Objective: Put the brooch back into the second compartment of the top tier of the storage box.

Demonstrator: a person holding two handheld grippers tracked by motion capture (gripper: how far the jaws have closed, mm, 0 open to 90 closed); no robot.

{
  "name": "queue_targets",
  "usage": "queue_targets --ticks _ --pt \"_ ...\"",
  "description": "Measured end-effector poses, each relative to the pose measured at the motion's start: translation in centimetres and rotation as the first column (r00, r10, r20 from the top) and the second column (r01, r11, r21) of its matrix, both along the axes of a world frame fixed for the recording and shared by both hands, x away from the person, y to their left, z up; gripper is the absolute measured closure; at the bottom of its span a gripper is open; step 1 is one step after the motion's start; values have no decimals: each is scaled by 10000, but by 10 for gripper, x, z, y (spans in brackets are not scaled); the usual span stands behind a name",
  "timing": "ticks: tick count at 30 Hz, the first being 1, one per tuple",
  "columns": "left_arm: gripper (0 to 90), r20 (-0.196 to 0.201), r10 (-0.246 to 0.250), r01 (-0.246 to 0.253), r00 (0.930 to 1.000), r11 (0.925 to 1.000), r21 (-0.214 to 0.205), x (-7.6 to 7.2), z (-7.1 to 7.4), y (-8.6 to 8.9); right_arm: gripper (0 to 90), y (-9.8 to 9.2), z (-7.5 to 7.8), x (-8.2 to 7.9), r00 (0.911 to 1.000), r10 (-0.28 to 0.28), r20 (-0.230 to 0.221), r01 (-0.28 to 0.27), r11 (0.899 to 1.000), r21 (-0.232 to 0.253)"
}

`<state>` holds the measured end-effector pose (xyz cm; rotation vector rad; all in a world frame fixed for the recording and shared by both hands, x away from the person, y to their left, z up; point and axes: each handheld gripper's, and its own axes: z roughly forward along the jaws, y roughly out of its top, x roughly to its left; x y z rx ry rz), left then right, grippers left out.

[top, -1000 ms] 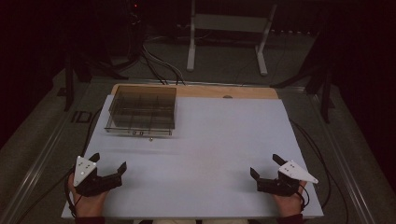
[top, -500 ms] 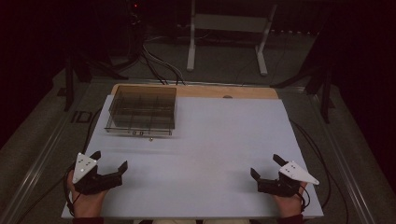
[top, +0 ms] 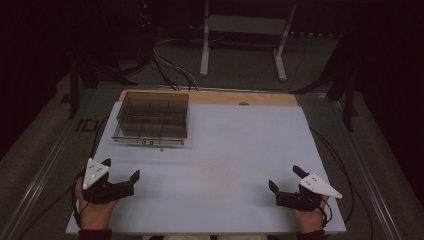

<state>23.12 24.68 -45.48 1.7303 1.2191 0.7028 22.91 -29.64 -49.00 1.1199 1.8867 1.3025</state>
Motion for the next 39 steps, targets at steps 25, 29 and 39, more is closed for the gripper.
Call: queue_targets --ticks 25,29,39 --pt "5 -831 -117 162 9965 9984 536 37 -1 -26 0 1 0 0 10000 -41 17 41 10000 -49" --pt "6 -933 -139 196 9955 9980 607 43 -3 -32 0 1 0 -1 10000 -38 12 38 10000 -65" --pt "8 -1343 -145 244 9908 9971 720 59 -12 -45 0 1 0 -1 10000 -64 -24 64 10000 -57"
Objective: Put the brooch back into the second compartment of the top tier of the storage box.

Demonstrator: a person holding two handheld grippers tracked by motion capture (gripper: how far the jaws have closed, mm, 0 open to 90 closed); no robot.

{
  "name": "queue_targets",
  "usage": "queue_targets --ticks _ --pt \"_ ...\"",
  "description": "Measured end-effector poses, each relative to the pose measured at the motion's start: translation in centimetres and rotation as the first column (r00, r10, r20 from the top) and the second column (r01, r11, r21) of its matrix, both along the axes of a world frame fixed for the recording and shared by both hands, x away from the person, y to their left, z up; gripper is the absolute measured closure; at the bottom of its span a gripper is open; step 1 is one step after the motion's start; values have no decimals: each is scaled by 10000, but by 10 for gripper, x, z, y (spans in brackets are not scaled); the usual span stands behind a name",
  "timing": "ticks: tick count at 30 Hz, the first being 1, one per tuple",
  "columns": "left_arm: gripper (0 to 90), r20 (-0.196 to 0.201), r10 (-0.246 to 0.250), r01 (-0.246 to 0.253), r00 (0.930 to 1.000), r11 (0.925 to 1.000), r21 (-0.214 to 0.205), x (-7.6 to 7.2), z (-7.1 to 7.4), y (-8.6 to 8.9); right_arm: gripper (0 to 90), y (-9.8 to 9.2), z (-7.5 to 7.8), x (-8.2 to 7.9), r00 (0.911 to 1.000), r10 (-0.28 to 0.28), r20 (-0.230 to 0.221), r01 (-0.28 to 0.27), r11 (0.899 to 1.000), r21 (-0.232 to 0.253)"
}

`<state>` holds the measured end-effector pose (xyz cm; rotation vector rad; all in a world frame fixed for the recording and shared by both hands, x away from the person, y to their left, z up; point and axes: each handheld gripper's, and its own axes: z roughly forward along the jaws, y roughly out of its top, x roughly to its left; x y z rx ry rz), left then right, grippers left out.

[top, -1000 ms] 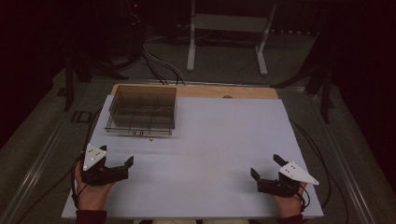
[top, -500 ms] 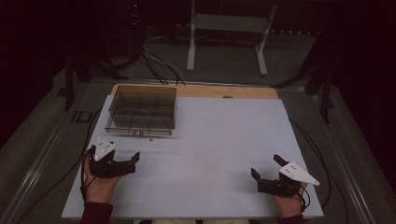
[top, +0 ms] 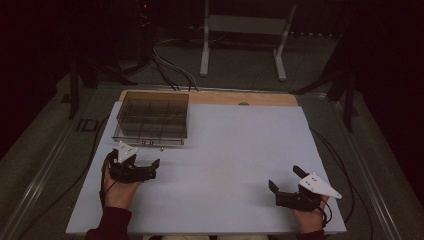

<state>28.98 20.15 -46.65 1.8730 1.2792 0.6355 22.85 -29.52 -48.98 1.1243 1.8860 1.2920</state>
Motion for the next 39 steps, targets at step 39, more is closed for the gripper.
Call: queue_targets --ticks 39 --pt "119 -1692 323 -255 9851 9988 420 62 -40 -13 0 1 -1 1 10000 75 -2 -75 10000 -18"
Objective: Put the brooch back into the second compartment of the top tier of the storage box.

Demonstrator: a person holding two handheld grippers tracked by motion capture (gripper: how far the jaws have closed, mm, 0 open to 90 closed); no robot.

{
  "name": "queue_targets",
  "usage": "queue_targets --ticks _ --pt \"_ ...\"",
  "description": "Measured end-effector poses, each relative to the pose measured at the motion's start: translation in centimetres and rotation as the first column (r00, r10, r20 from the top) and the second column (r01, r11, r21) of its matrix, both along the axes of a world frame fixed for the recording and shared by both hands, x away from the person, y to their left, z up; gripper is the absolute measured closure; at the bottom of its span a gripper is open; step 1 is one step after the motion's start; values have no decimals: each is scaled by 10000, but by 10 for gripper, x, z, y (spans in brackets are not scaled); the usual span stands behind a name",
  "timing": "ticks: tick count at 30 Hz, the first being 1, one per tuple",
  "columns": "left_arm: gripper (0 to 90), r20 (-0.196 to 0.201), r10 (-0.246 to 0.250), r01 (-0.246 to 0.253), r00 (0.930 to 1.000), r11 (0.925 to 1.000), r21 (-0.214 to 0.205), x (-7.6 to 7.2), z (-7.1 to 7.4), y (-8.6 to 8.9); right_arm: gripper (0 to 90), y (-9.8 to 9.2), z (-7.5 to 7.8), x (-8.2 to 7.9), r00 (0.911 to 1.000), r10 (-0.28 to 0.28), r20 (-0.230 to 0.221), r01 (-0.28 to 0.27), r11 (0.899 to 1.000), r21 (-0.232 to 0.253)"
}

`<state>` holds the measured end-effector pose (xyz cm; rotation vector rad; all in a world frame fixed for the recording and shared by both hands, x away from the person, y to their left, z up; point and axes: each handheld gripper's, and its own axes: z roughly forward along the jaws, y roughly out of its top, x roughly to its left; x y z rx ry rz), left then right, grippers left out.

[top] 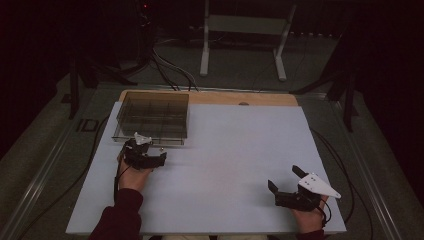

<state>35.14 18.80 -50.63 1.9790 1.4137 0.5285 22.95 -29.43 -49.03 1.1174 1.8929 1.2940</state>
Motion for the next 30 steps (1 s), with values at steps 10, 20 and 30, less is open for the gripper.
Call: queue_targets --ticks 10,20,30 --pt "294 158 662 -665 9977 9976 210 11 -5 -11 0 0 0 0 10000 26 -15 -26 10000 -11" --pt "552 -16 729 -729 9973 9973 -67 20 -10 -16 0 0 0 1 10000 47 -28 -47 10000 -29" --pt "723 -267 445 -442 9987 9990 108 22 -14 -20 0 -1 0 0 10000 5 -39 -5 10000 -1"
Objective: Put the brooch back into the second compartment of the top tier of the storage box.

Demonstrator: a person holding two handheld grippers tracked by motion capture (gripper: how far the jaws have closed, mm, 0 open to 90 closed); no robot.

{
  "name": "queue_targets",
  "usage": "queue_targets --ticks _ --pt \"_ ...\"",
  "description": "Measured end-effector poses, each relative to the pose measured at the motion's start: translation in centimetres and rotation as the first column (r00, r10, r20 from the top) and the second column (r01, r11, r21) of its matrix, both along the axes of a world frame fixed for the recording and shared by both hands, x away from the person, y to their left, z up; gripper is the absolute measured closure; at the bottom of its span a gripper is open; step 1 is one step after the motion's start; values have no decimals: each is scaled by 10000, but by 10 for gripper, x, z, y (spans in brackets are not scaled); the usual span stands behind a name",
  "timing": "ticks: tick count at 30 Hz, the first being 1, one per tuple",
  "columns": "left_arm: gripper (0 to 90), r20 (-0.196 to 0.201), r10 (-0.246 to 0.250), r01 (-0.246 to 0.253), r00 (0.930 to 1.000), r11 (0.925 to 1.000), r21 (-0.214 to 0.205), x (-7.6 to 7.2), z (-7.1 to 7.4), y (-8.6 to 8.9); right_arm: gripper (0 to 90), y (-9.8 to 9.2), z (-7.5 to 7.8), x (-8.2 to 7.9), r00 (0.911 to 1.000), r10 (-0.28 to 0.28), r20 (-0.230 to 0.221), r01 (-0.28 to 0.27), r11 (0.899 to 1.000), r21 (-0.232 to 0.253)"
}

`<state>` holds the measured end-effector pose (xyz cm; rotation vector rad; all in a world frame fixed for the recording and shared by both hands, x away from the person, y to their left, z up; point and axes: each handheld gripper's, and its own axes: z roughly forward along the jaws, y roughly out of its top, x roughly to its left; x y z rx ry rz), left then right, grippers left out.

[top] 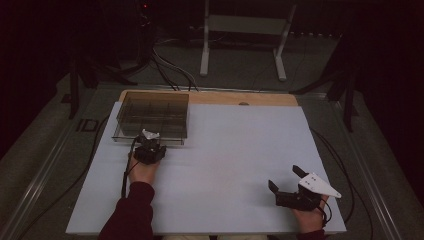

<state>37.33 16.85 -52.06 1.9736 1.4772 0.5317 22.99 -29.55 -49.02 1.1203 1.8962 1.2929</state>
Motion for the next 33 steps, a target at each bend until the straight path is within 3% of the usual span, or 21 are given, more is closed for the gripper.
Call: queue_targets --ticks 6,33 --pt "809 -95 -186 186 9998 9998 52 -1 1 1 0 0 0 0 10000 2 11 -2 10000 -17" --pt "814 10 -1022 1022 9948 9947 107 -18 24 14 0 1 -1 0 10000 11 -53 -11 10000 -22"
